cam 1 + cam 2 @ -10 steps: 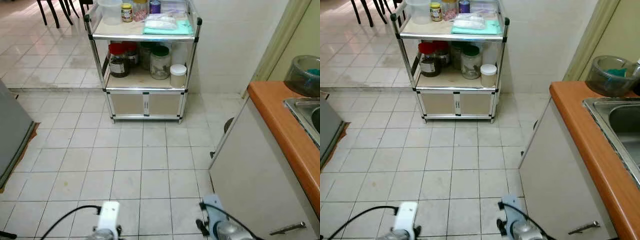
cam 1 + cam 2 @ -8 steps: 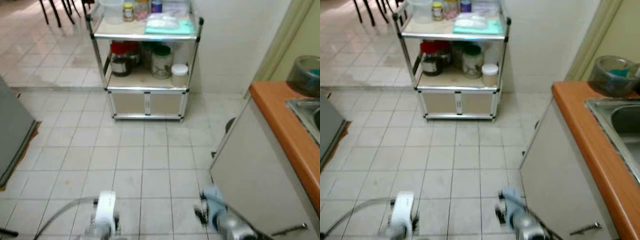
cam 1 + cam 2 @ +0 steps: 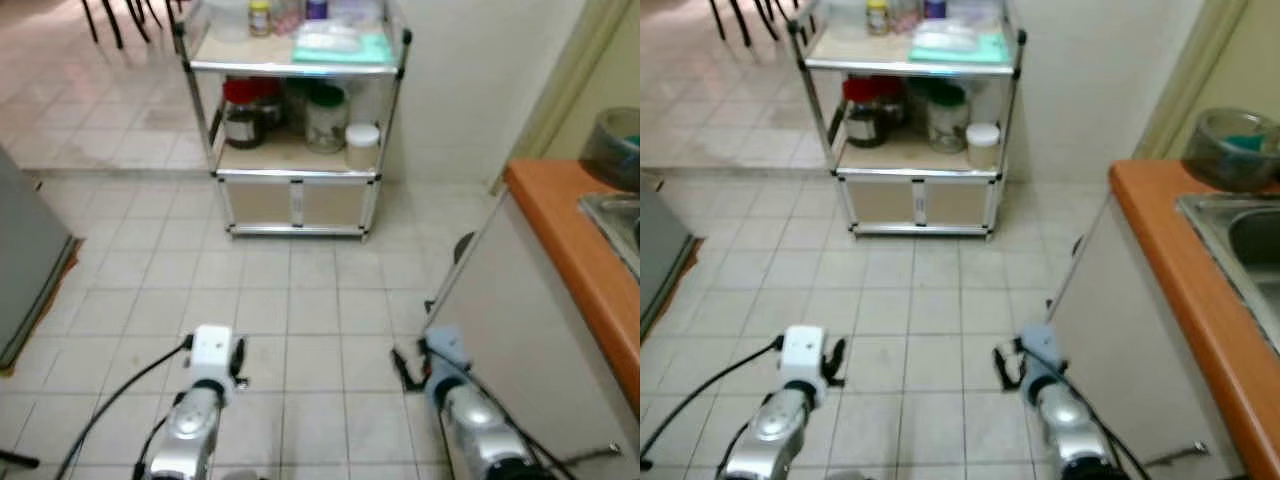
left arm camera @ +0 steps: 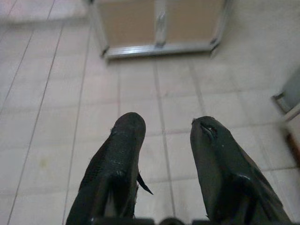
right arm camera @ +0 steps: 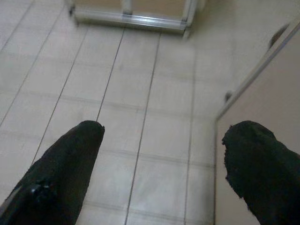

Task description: Kitchen organization

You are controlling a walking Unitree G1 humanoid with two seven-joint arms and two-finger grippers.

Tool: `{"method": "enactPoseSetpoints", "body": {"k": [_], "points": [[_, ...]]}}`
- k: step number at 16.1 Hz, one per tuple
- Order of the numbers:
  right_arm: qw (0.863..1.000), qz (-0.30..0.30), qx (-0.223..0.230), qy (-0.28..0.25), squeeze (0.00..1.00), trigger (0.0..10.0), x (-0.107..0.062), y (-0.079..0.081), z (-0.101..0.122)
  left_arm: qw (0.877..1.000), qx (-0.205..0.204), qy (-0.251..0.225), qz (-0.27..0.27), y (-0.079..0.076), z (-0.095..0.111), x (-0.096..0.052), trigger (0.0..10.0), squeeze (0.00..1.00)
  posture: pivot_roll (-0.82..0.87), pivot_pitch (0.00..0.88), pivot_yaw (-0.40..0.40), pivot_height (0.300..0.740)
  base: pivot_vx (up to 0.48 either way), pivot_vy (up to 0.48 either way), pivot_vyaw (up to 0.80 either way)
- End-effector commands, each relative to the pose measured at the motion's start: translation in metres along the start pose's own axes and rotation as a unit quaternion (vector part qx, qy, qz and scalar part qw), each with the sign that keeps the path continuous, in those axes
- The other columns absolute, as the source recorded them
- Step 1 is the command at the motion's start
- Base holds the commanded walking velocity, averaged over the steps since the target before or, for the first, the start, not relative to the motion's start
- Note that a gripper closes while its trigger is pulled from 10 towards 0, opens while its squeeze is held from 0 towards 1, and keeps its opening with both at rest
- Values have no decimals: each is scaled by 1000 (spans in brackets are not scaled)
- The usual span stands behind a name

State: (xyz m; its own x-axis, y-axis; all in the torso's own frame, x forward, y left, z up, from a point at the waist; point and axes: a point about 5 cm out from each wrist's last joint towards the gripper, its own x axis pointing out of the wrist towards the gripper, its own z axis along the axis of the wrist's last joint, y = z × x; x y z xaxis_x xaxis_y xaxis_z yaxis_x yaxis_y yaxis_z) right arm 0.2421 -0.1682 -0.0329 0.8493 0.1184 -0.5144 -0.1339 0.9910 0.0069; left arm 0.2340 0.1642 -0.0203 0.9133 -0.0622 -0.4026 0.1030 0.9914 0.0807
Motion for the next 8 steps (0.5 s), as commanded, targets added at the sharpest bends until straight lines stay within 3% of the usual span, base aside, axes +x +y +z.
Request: {"method": "enactPoseSetpoints", "body": {"k": [1,4,8], "points": [[999,2,6,-43,1000,10000,1,2,15,1000,18,-18,-8,2,8,-2,10000,0,-41,0,16,740,0,480,0],[991,32,10,-133,1000,10000,-13,11,50,997,45,-56,-15,3,30,-14,10000,0,-43,0,25,740,0,417,0],[976,40,2,-213,1000,10000,-39,20,88,993,31,-109,-19,3,69,-30,10000,0,-32,0,35,740,0,0,0]]}}
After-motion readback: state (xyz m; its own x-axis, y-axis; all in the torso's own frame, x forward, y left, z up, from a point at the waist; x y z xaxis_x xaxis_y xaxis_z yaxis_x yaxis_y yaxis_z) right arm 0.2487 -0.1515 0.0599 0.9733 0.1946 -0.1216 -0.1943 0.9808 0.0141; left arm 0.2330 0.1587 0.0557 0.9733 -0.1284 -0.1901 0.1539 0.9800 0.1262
